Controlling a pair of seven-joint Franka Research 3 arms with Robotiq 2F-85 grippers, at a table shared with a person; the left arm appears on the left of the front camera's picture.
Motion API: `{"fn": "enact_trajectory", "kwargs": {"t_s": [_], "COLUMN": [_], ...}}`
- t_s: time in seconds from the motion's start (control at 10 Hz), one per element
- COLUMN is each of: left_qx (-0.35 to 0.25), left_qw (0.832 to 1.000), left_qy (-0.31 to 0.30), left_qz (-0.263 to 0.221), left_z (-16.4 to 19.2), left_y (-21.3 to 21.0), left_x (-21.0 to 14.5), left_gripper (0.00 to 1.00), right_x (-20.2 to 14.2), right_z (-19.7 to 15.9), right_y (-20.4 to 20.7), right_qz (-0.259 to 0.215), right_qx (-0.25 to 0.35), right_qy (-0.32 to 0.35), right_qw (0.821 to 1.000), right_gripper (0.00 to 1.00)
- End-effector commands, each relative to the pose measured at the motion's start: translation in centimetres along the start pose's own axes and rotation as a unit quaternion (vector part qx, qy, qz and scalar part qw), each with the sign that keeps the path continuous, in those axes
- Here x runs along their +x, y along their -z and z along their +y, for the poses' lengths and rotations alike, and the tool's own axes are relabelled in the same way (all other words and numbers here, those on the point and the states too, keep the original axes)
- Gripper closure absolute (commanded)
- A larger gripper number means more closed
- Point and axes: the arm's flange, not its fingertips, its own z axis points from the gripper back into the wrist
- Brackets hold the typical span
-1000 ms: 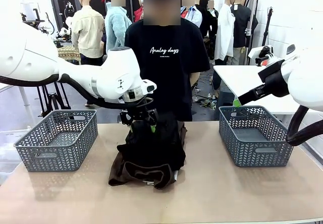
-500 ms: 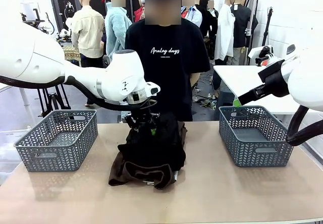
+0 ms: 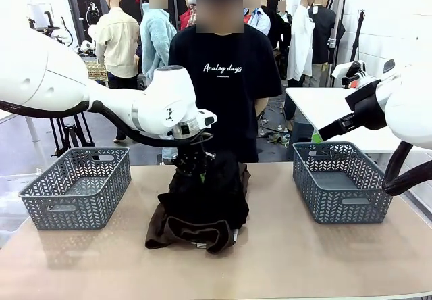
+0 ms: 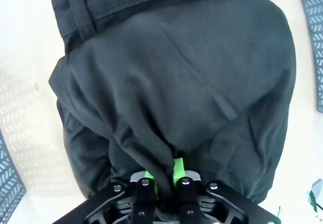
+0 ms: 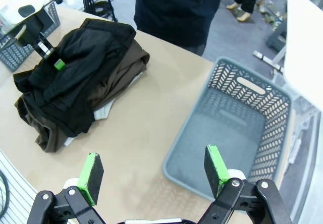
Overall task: Sort the tops and bottoms.
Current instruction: Lift clothes from the center of the table with your left hand.
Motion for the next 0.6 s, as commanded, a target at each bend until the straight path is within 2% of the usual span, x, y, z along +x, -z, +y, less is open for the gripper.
{"fn": "enact_trajectory", "kwargs": {"t_s": [0.0, 0.1, 0.2, 0.5], "left_qx": [0.010, -0.005, 0.000, -0.002], "left_qw": [1.000, 0.999, 1.000, 1.000], "left_qy": [-0.018, 0.011, -0.001, 0.000], "left_qz": [0.003, -0.041, 0.001, -0.006], "left_z": [-0.48, -0.23, -0.02, -0.10], "left_y": [-0.08, -0.09, -0.01, -0.12], "left_x": [0.16, 0.09, -0.01, 0.12], "left_gripper": [1.00, 1.00, 1.00, 1.00], "right_x": [-0.06, -0.06, -0.06, -0.06], "right_z": [-0.04, -0.04, -0.04, -0.04], "right_y": [0.13, 0.13, 0.13, 0.13], "right_qz": [0.001, 0.001, 0.001, 0.001], "right_qx": [0.003, 0.003, 0.003, 0.003], "right_qy": [-0.001, -0.001, -0.001, -0.001], "right_qw": [1.000, 1.000, 1.000, 1.000], "right_gripper": [0.00, 0.00, 0.00, 0.00]}}
